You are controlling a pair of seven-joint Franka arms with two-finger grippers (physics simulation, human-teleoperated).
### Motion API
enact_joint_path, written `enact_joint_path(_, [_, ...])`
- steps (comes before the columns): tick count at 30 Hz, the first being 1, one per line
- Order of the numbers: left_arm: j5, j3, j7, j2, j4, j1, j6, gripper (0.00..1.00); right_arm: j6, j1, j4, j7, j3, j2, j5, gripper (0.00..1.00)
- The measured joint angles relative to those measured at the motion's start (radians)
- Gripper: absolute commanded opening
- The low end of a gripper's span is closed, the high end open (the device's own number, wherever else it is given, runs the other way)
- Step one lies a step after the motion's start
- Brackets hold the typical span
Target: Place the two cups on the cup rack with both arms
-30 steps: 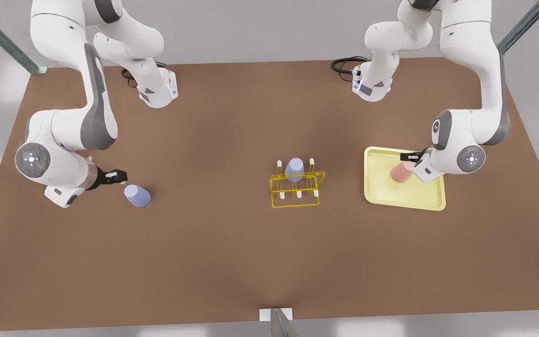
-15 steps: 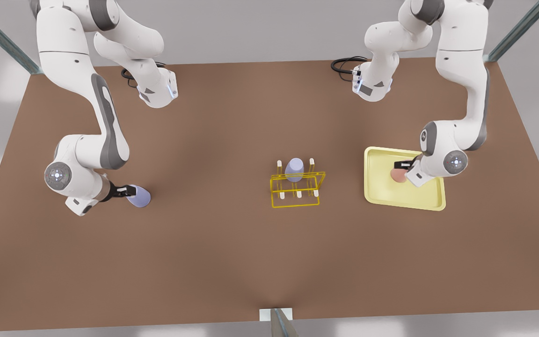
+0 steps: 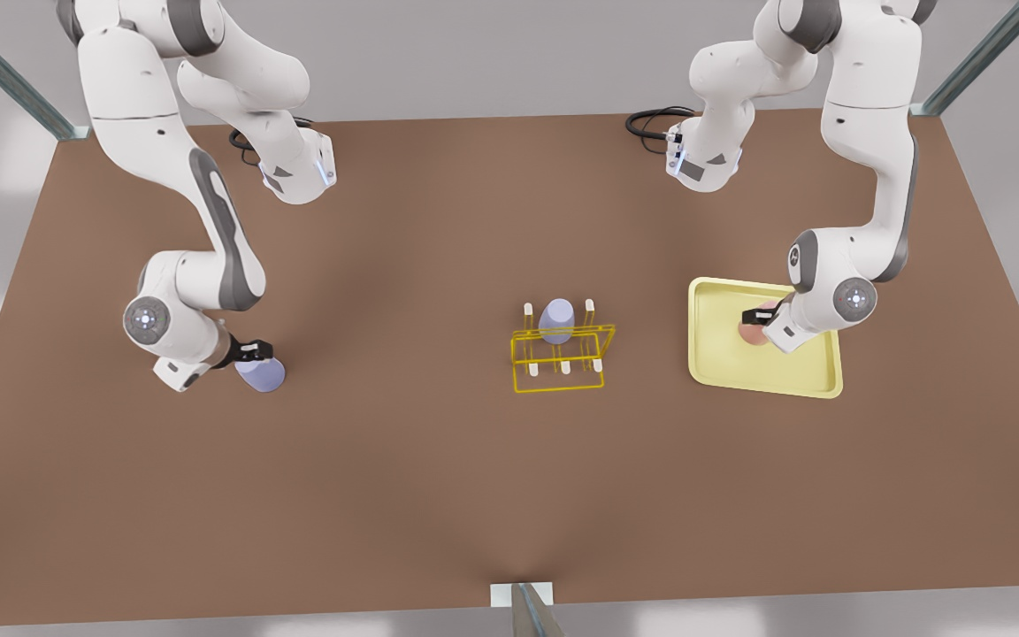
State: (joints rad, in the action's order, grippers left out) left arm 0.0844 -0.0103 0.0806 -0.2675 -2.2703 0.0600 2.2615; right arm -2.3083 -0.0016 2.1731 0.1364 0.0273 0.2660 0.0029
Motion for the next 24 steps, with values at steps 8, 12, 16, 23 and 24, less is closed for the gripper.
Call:
enact_joint_path(8, [0.0, -0.007, 0.006, -0.018, -0.015, -0.004, 0.013, 1.0, -0.067, -0.001, 0.009, 0.002, 0.0, 0.053, -0.004, 1.0])
enact_joint_path(12, [0.0, -0.007, 0.008, -0.024, -0.013, -0.005, 0.018, 0.88, -0.082, -0.001, 0.014, 0.003, 0.0, 0.074, -0.005, 1.0])
enact_joint_path(16, [0.0, -0.007, 0.01, -0.025, -0.012, -0.006, 0.023, 0.88, -0.09, 0.0, 0.032, 0.003, 0.0, 0.077, -0.005, 1.0])
enact_joint_path(23, [0.0, -0.007, 0.013, -0.04, -0.01, -0.009, 0.029, 0.88, -0.097, 0.0, 0.036, 0.003, 0.0, 0.085, -0.005, 1.0])
enact_joint_path(24, [0.0, -0.007, 0.013, -0.041, -0.01, -0.009, 0.03, 0.87, -0.098, 0.0, 0.036, 0.003, 0.0, 0.088, -0.005, 1.0])
